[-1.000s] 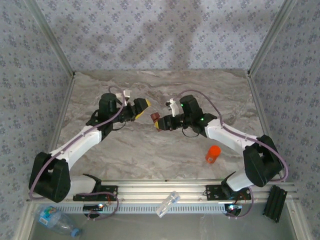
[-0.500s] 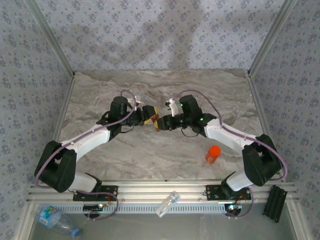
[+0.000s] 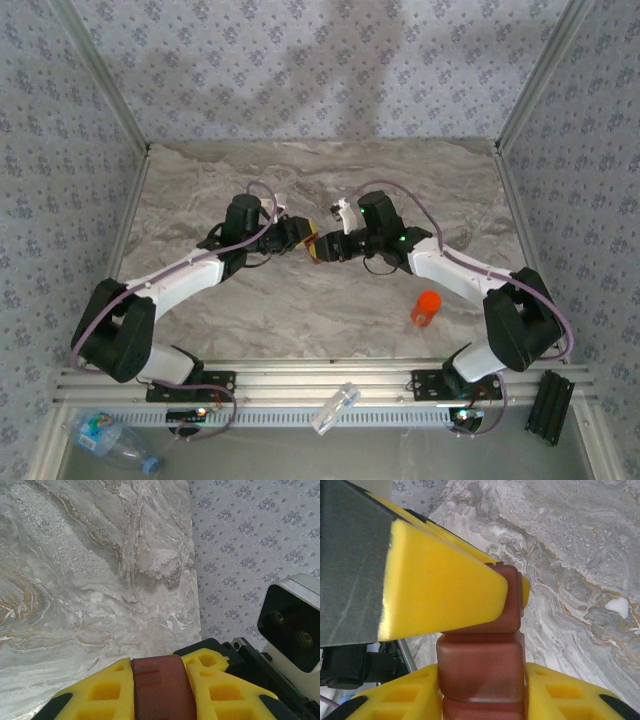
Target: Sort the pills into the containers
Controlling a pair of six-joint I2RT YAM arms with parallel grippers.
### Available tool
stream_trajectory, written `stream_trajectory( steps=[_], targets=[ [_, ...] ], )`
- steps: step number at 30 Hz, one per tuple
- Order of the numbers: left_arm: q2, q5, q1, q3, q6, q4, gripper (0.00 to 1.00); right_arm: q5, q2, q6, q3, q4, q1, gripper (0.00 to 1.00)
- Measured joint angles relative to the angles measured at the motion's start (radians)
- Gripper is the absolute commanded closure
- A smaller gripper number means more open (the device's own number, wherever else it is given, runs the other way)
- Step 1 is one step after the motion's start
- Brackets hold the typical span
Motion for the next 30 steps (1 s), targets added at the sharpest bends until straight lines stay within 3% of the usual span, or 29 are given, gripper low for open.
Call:
stream_trajectory(
  steps=[4, 14, 20, 30],
  targets=[
    [0.0, -0.011, 0.0, 0.0, 0.007, -0.013, 0.92, 0.011, 0.0, -0.002, 0.008, -0.021, -0.005, 0.29],
    [0.0, -0.058, 0.014, 0.009, 0.027, -0.058, 1.0, 0.162, -0.229, 0.023, -0.016, -0.11, -0.06, 0.22],
    [0.0, -0.133, 0.039, 0.048, -0.05, -0.127, 1.0, 0.412, -0.267, -0.047, -0.016, -0.205, 0.088, 0.21],
    [0.009, -0.181, 0.064, 0.138, -0.275, -0.314, 1.0, 0.78, -0.12, -0.304, 0.024, -0.26, 0.293, 0.2]
  ],
)
